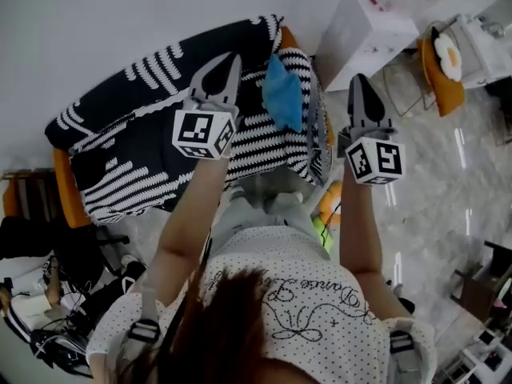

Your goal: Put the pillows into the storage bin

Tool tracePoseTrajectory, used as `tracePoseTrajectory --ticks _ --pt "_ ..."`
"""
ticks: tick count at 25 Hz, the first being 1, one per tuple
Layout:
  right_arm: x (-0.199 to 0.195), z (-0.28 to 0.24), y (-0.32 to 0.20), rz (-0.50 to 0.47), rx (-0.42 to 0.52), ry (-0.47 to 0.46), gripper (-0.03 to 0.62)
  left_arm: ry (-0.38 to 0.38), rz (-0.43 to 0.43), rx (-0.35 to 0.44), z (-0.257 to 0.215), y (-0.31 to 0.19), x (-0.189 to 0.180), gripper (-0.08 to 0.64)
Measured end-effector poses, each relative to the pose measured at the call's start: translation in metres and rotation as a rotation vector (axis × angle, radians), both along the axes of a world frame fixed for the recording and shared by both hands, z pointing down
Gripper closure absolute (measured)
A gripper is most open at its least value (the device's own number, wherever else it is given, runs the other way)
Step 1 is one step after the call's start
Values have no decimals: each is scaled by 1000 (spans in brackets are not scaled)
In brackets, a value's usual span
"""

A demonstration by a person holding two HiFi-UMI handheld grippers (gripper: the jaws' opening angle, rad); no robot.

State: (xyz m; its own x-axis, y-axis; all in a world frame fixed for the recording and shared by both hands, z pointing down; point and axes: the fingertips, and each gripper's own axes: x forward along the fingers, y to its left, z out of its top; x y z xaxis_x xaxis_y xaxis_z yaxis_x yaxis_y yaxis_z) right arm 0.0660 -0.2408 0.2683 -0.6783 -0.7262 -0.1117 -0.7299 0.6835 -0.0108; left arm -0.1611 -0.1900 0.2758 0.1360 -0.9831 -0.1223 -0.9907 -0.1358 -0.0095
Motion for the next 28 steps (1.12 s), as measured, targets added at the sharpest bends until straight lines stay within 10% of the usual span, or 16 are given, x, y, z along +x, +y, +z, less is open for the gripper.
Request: tracePoseTrajectory --ticks 11,28 --pt "-128 12 31 -61 -12 19 580 23 -59 -34 21 41 -123 555" --pt "-151 80 -99 -147 -112 82 580 120 -150 -74 81 -55 -159 555"
